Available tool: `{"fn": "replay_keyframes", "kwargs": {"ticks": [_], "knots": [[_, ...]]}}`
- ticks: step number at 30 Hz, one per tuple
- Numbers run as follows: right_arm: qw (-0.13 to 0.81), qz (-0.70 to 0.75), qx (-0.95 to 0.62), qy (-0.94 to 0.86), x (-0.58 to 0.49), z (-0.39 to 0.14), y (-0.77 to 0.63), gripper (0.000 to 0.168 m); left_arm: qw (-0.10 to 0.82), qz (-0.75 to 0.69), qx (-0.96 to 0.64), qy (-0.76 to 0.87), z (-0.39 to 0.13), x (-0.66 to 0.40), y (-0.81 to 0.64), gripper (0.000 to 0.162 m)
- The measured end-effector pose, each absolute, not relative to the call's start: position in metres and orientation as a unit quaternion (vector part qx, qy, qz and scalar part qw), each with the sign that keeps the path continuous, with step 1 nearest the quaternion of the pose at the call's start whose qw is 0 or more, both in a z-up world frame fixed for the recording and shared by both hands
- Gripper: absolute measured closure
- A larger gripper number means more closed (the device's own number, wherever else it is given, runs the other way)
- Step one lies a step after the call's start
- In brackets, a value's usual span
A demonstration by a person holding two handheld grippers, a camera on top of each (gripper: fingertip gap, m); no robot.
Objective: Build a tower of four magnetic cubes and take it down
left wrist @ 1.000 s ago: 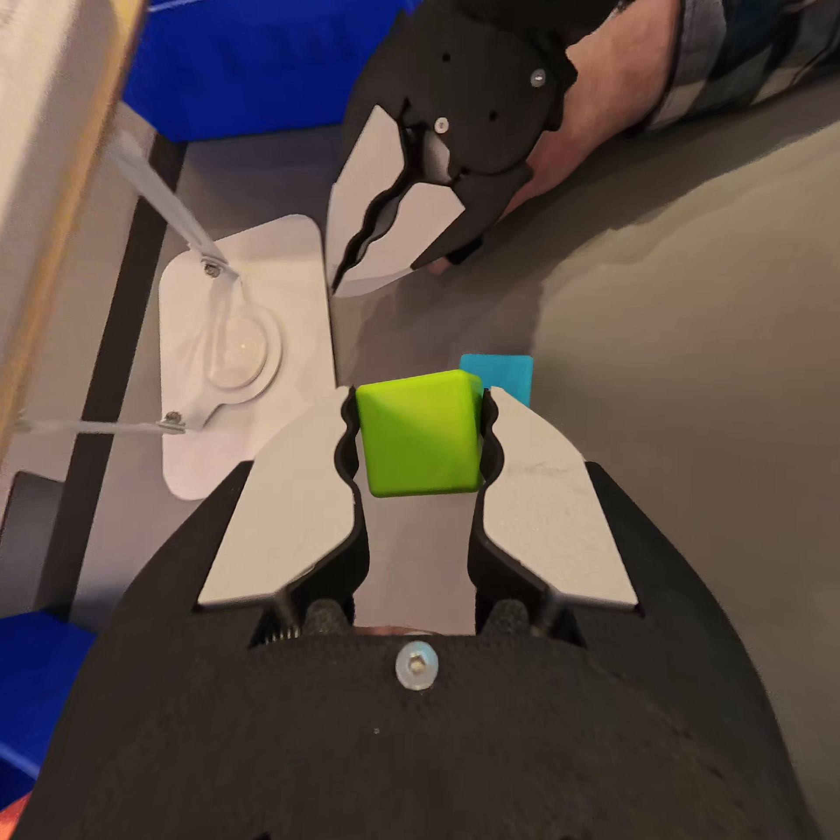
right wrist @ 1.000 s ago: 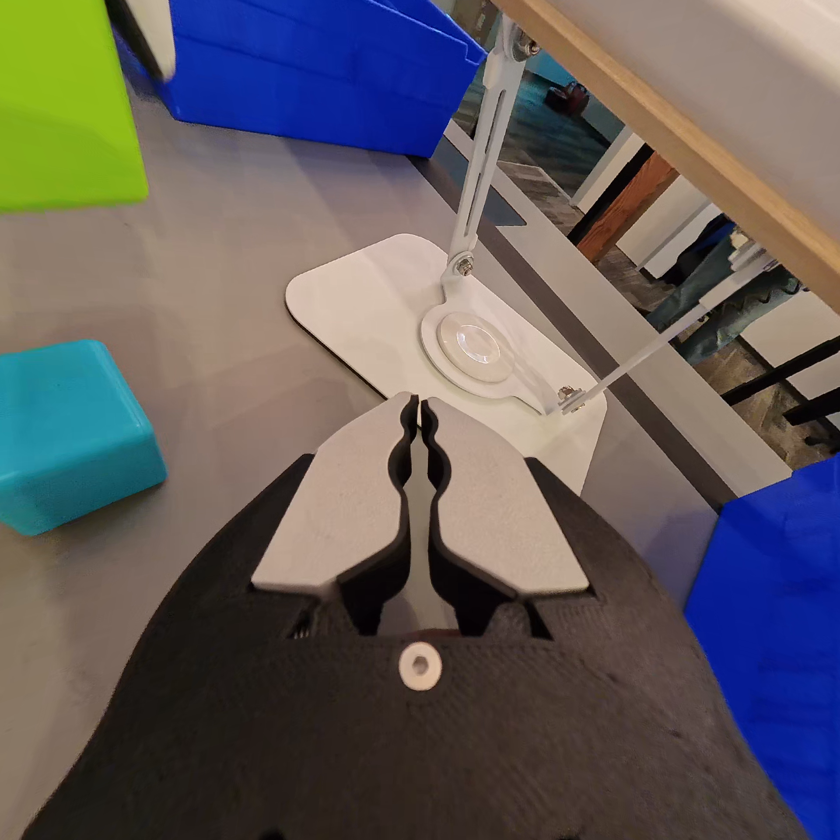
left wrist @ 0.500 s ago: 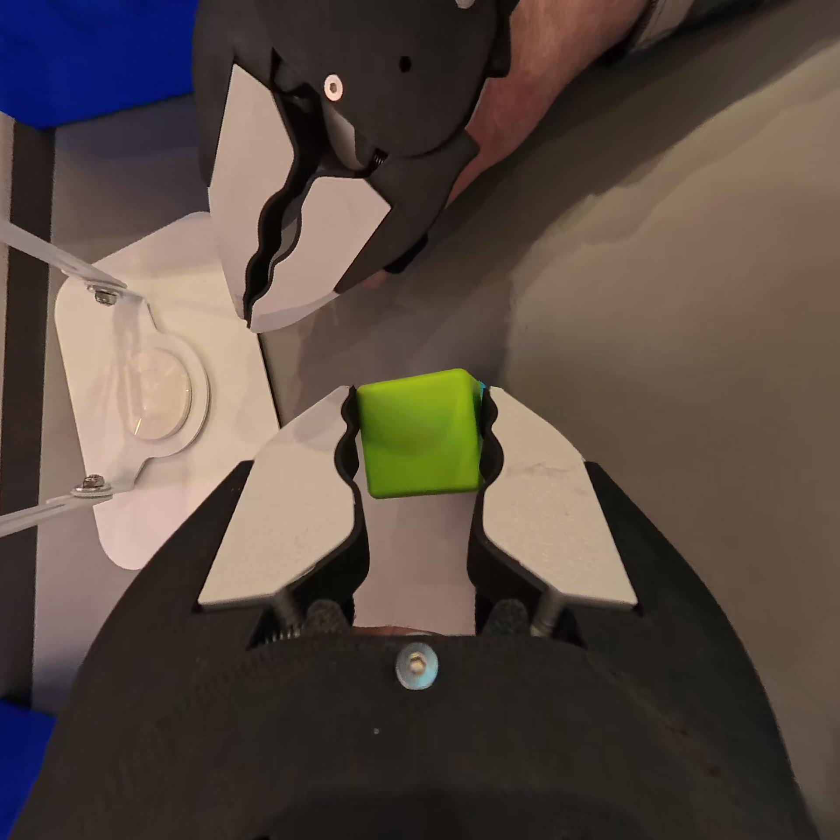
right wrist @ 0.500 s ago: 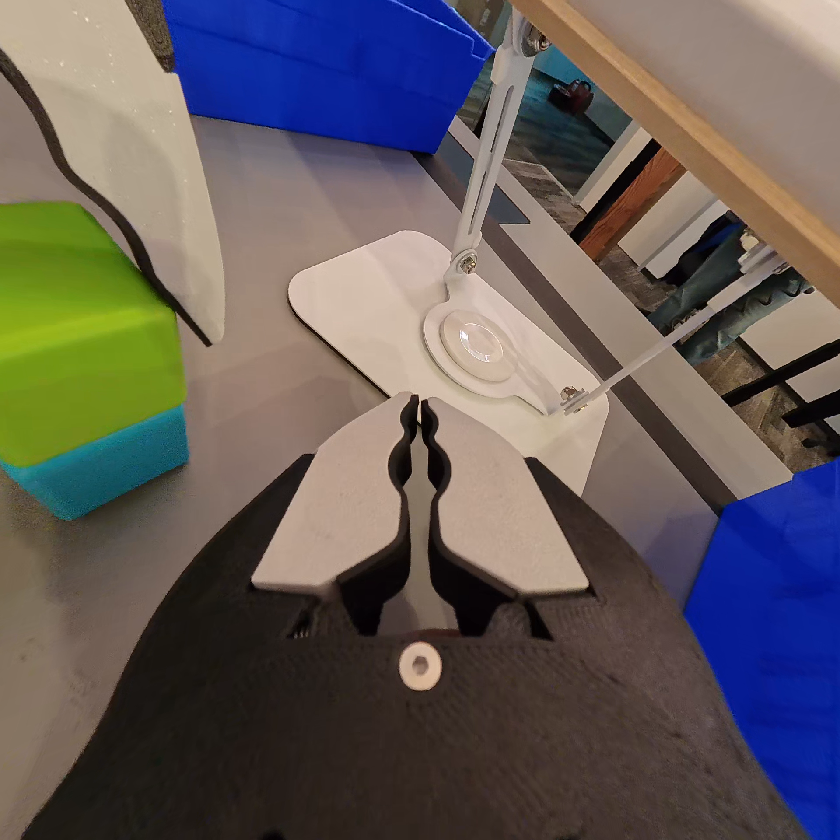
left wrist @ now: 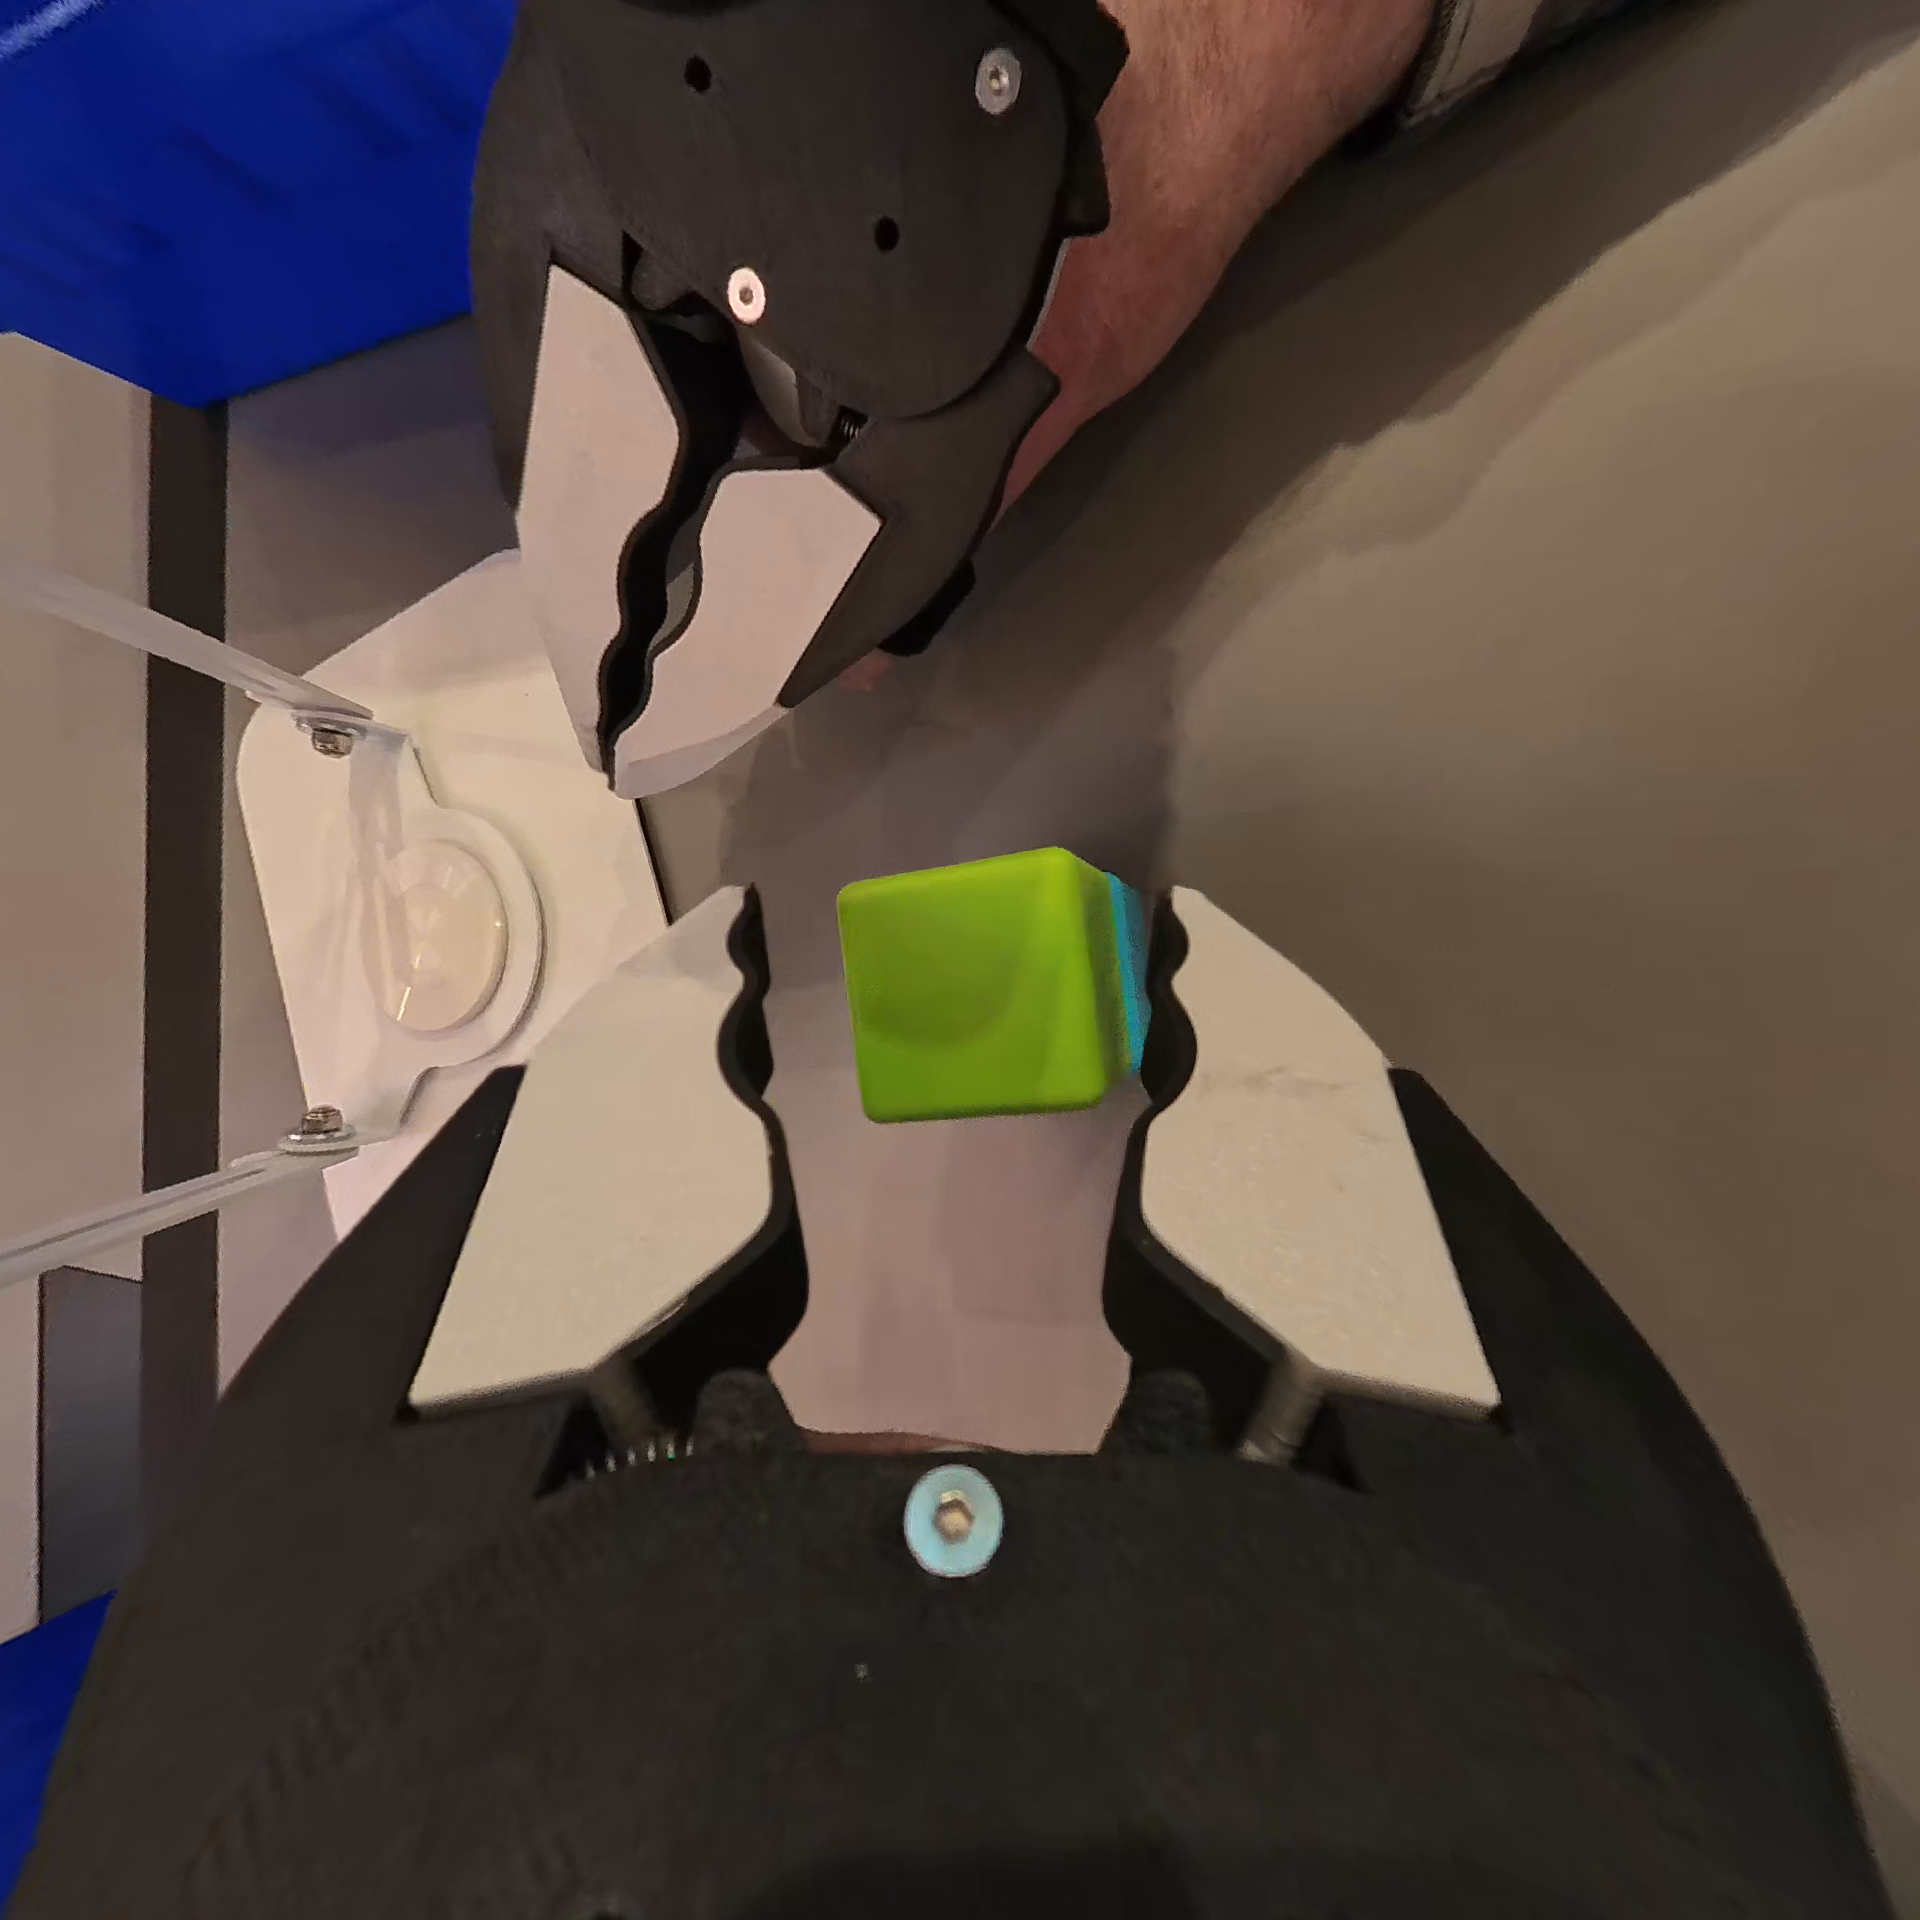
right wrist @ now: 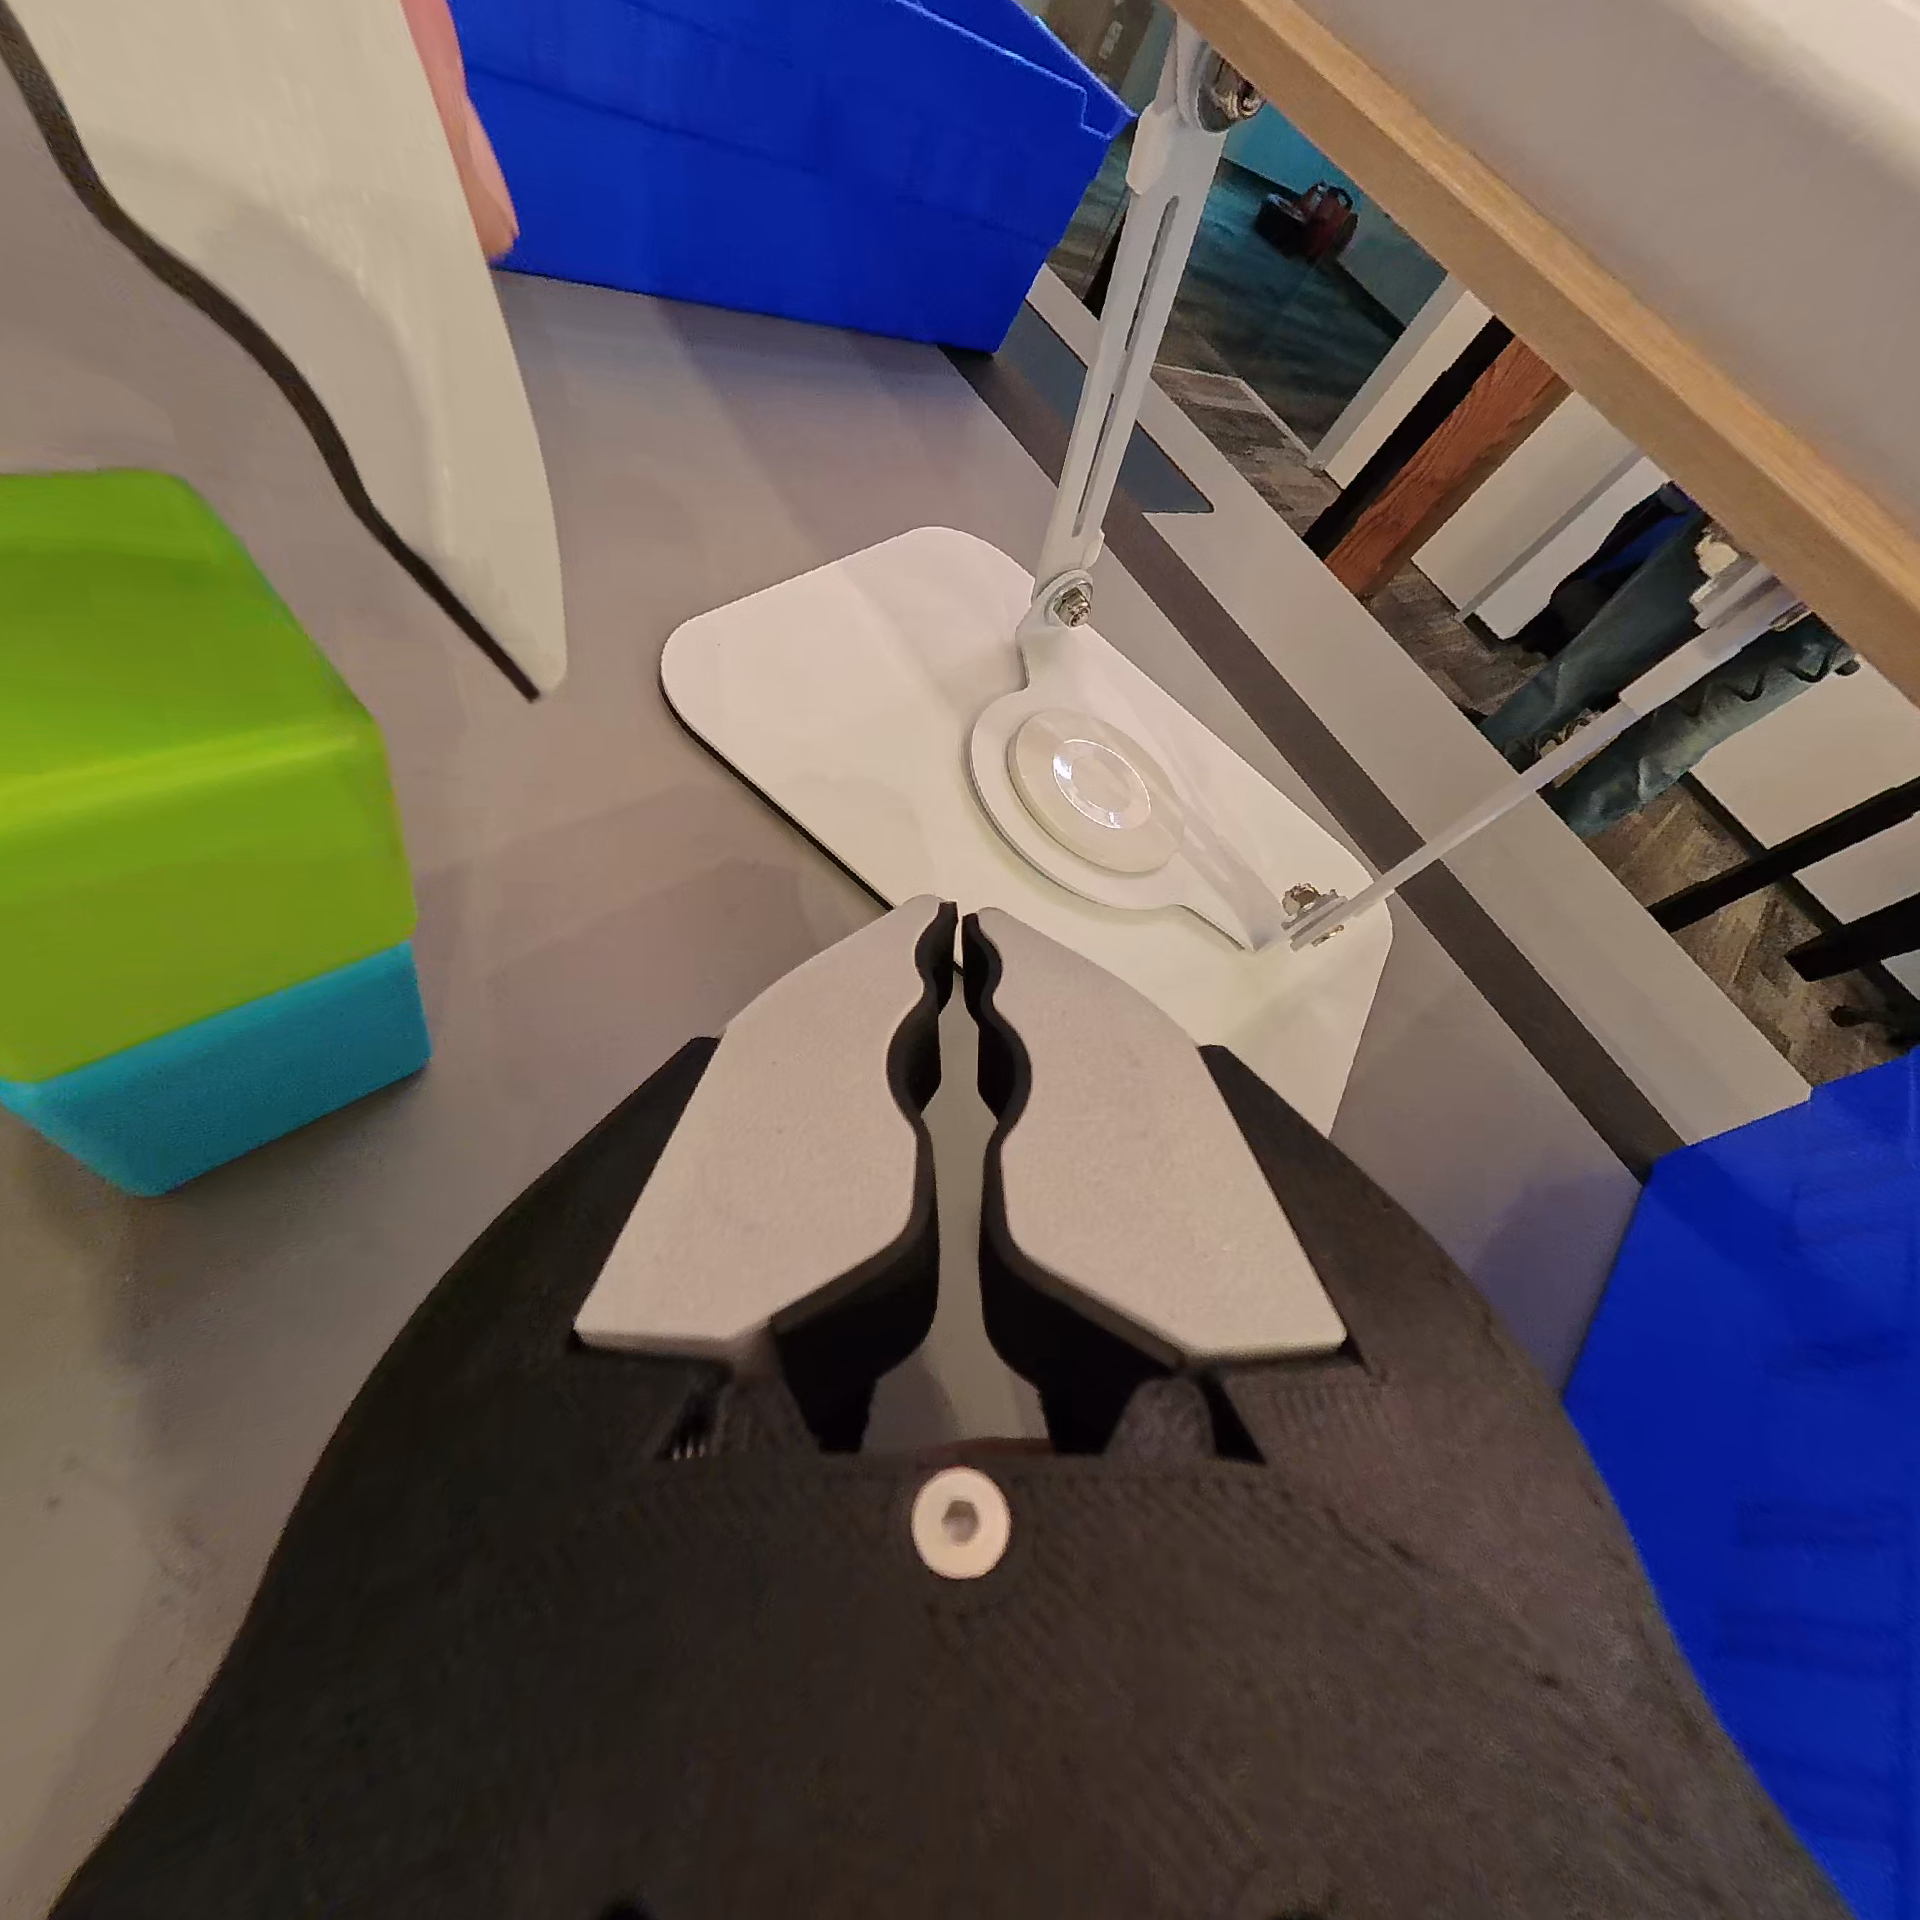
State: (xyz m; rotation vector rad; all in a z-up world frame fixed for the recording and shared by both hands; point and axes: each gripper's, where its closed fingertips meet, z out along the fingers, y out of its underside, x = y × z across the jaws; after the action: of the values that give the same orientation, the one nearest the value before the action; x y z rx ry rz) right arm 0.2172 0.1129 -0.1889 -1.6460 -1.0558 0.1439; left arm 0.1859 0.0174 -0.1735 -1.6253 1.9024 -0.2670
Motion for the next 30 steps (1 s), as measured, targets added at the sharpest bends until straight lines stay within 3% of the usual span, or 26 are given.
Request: {"fn": "replay_keyframes", "kwargs": {"ticks": [1, 7, 10, 13, 19, 21, 30], "knots": [[0.557, 0.061, -0.697, -0.447, 0.217, -0.189, 0.113, 0.167, 0.312, -0.104, -0.611, 0.720, -0.170, 0.186, 0.016, 0.091], [0.557, 0.062, -0.698, -0.446, 0.217, -0.189, 0.113, 0.167, 0.341, -0.087, -0.607, 0.712, -0.154, 0.181, 0.021, 0.083], [0.557, 0.062, -0.697, -0.446, 0.217, -0.188, 0.113, 0.167, 0.365, -0.086, -0.608, 0.700, -0.144, 0.174, 0.029, 0.087], [0.557, 0.062, -0.698, -0.446, 0.218, -0.189, 0.113, 0.167, 0.402, -0.085, -0.607, 0.680, -0.130, 0.165, 0.040, 0.096], [0.558, 0.064, -0.698, -0.444, 0.218, -0.188, 0.113, 0.167, 0.439, -0.059, -0.624, 0.644, -0.114, 0.133, 0.071, 0.130], [0.558, 0.065, -0.698, -0.443, 0.218, -0.188, 0.113, 0.167, 0.447, -0.072, -0.624, 0.637, -0.109, 0.128, 0.077, 0.159], [0.557, 0.065, -0.698, -0.445, 0.218, -0.188, 0.112, 0.167, 0.449, -0.044, -0.639, 0.623, -0.115, 0.097, 0.113, 0.162]]}}
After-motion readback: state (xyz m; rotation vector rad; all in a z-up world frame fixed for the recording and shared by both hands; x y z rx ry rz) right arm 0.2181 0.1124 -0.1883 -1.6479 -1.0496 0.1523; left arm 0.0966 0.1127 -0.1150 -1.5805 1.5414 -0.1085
